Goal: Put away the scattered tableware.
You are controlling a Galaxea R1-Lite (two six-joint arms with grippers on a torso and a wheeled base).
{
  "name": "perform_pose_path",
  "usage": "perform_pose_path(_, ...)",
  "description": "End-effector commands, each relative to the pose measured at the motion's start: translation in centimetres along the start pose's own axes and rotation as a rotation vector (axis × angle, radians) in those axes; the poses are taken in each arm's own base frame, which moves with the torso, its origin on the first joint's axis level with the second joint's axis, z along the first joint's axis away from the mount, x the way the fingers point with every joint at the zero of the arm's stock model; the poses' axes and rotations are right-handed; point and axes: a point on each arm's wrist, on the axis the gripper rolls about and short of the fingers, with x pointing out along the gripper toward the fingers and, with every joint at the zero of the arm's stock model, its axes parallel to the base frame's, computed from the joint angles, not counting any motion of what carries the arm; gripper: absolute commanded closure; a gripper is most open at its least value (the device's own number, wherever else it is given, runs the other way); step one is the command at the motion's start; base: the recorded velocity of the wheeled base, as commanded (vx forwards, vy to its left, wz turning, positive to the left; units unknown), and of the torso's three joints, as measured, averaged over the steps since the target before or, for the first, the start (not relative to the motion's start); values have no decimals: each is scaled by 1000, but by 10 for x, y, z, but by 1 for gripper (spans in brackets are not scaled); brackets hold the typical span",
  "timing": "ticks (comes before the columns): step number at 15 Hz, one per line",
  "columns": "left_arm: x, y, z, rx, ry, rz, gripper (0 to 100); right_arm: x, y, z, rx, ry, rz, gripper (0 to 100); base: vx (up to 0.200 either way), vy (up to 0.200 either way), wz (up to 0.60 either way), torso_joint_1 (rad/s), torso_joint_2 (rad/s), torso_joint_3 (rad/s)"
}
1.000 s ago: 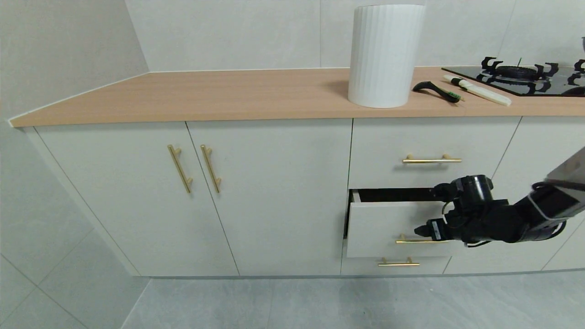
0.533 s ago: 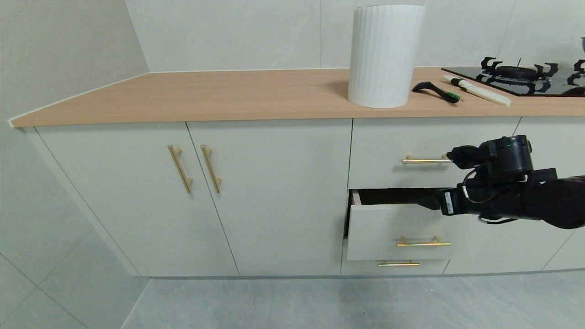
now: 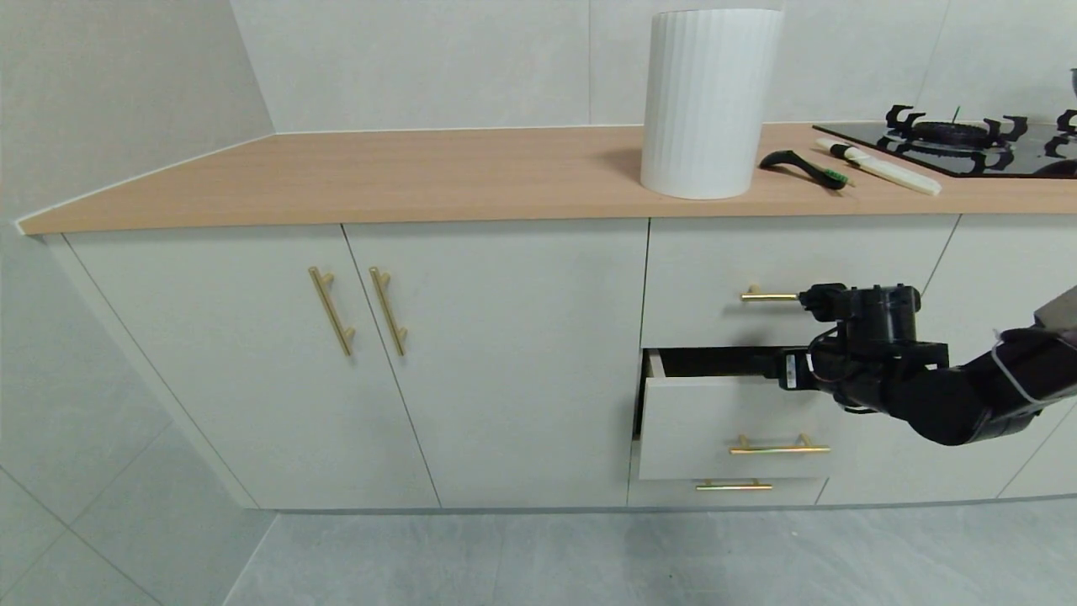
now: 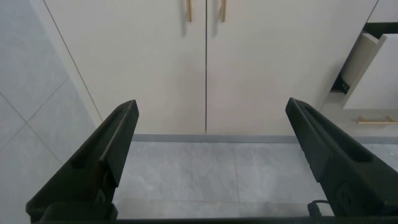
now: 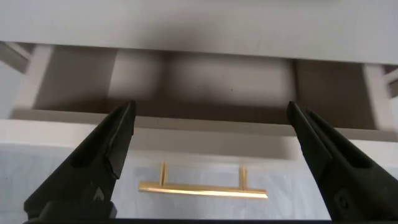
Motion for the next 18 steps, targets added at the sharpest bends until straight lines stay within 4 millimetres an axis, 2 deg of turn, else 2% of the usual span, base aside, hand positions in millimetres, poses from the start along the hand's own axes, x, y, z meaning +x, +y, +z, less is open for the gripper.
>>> perform_pose_path(1,0,0,0,0,0,1,0,21,-1,-19,-1,34,-7,0,0,0,0,0,0,0)
perform_pose_path(3,0,0,0,0,0,1,0,30,-1,-25,4,14,-12,0,0,0,0,0,0,0)
perform_pose_path(9,0,0,0,0,2,1,0,26,-2,-23,0,34,-11,0,0,0,0,0,0,0)
perform_pose_path(15,0,0,0,0,0,1,0,4,-4,-12,-7,92,3,0,0,0,0,0,0,0)
perform_pose_path(18,0,0,0,0,0,1,0,-16,-3,-8,-19,193,76,0,0,0,0,0,0,0)
